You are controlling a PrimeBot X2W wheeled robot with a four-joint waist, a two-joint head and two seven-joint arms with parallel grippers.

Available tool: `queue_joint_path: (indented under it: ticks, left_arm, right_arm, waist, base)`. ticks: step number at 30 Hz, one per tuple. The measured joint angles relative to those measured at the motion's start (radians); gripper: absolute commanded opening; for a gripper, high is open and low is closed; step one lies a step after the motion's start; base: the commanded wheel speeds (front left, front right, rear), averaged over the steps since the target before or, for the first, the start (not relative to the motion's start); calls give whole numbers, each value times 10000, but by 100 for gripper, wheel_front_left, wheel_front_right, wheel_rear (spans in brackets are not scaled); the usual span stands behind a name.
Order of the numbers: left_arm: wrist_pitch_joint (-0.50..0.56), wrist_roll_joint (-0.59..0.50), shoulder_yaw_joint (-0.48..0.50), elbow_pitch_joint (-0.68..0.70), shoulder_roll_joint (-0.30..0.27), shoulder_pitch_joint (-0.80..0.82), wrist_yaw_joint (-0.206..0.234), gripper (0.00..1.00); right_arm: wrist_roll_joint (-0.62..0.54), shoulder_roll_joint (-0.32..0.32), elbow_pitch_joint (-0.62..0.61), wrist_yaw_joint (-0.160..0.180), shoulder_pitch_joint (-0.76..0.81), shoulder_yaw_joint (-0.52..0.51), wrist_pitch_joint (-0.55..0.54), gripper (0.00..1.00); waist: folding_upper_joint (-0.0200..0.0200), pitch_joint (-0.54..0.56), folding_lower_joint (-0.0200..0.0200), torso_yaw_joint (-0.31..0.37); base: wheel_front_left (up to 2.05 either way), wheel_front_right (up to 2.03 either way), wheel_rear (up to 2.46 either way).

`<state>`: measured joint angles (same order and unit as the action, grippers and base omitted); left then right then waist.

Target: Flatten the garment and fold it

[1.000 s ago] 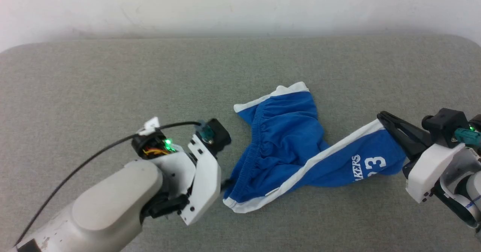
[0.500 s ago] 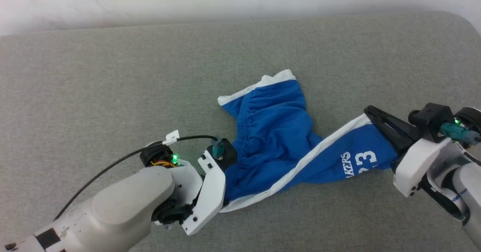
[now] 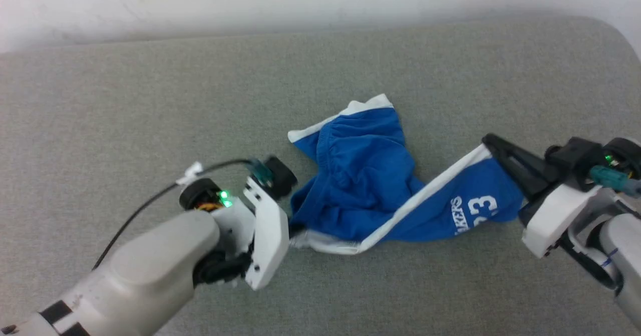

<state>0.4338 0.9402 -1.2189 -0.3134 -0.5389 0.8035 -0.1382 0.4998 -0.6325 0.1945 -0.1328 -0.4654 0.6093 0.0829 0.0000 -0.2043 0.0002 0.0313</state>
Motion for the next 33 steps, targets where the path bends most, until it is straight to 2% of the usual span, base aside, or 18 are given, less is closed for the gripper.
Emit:
queue_joint_path:
  ticks: [5, 13, 19, 25, 33]
  left_arm:
    - [-1068, 1187, 1383, 464, -198, 26, 82, 0]
    - [-1595, 1628, 2880, 1087, -537, 1226, 623, 0]
    - [-1693, 1707, 3666, 660, -180, 2933, 1049, 0]
    - [-1858, 1143, 3981, -224, 548, 4909, 1193, 0]
    - [-2878, 640, 4916, -1582, 924, 7421, 1294, 0]
  right_arm:
    - [-82, -102, -372, 0, 38, -777, 516, 0]
    - [-531, -21, -878, 0, -730, -1896, 865, 0]
    - [-819, 221, -543, 0, -2797, -2102, 909, 0]
    - [-1189, 598, 479, 0, -5522, -2186, 943, 0]
    - [-2293, 755, 2044, 0, -8958, -2546, 1250, 0]
  waist:
    - [0, 440, -1, -127]
    - [0, 798, -2, -386]
    - [0, 396, -2, -438]
    - [0, -418, 0, -465]
    - [0, -1852, 2, -484]
  base:
    - [0, 0, 0]
    - [0, 0, 0]
    - [0, 0, 0]
    - [0, 0, 0]
    - [0, 0, 0]
